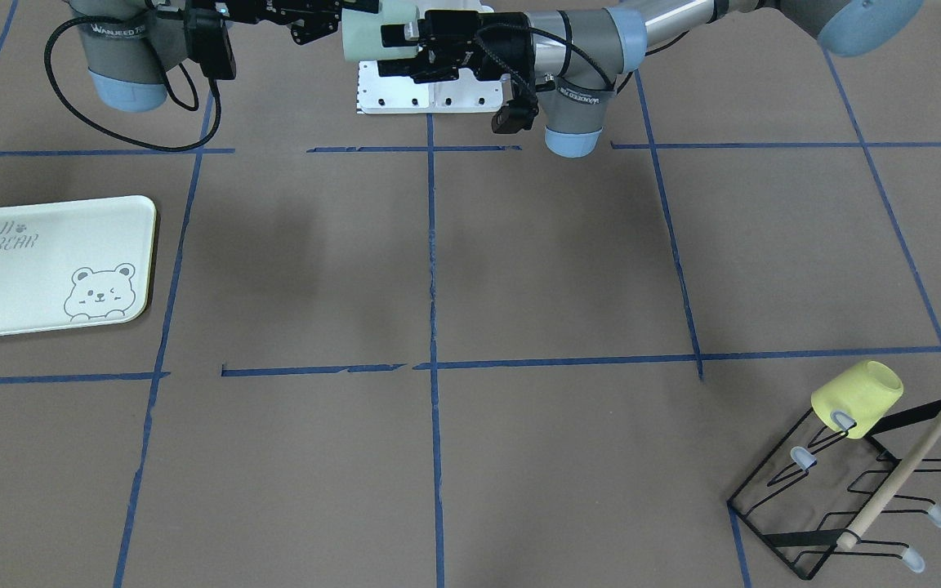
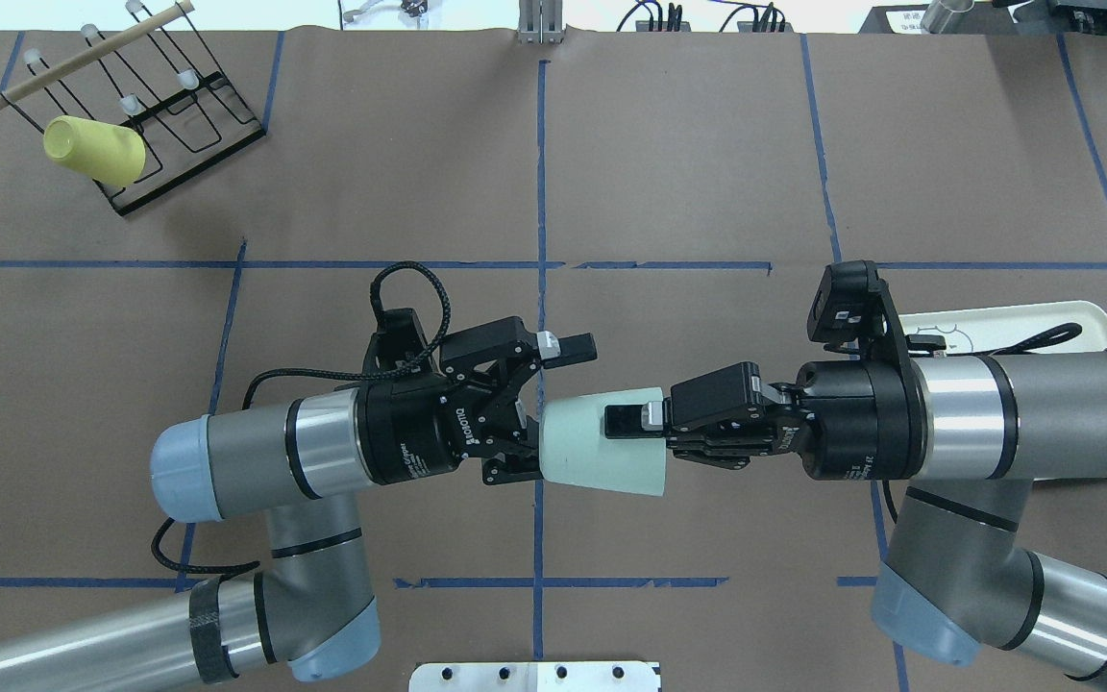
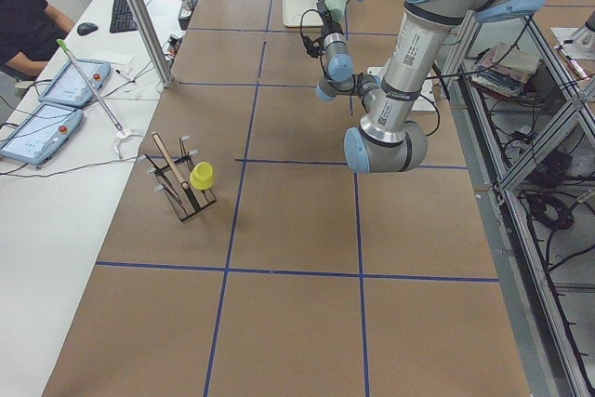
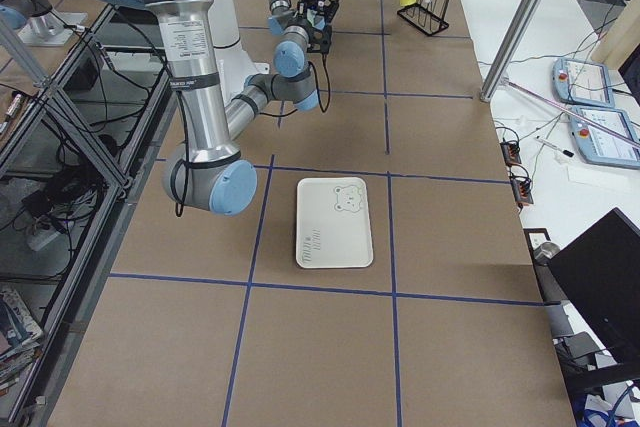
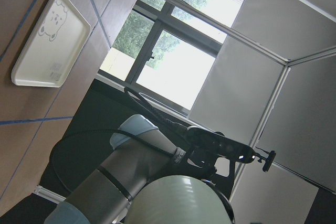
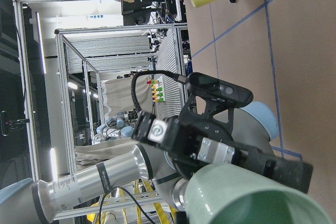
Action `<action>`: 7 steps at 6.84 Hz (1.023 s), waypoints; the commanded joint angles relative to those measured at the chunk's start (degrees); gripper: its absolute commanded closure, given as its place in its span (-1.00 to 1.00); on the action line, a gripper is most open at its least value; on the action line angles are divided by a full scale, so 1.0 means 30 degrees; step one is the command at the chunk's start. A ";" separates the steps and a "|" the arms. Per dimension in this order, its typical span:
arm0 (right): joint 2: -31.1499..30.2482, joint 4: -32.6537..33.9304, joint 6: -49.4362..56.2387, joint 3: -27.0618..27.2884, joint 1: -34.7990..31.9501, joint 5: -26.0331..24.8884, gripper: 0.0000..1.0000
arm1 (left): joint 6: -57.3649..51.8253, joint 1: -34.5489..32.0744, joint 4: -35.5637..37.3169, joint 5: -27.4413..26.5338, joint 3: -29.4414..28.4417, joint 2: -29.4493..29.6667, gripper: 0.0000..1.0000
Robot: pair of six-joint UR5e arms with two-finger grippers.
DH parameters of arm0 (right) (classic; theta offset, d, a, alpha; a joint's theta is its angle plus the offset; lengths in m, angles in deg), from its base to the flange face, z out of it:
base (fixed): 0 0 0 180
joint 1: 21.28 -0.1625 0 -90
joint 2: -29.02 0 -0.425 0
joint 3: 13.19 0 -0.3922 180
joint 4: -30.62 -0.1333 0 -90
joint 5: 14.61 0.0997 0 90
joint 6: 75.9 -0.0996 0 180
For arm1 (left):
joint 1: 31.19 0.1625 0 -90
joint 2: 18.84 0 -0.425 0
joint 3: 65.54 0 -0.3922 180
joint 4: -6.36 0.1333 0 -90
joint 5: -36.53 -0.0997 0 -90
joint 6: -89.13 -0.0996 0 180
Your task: Left arm grabs green cup and hands to right arm on tray
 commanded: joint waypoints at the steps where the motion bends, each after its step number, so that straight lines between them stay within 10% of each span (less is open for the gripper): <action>1: -0.0024 0.0057 -0.0024 0.0198 -0.0010 0.0047 1.00 | 0.0146 -0.0676 0.0576 -0.0693 0.1375 -0.1623 -1.00; 5: -0.1186 0.0377 0.0035 -0.0006 -0.2456 -0.0070 1.00 | -0.0203 -0.2980 0.2846 -0.0723 0.1241 -0.1656 -1.00; 7: -0.2220 0.4951 0.0238 -0.0124 -0.5386 0.0191 1.00 | -0.1045 -0.5179 0.7586 0.1138 0.1357 -0.1743 -1.00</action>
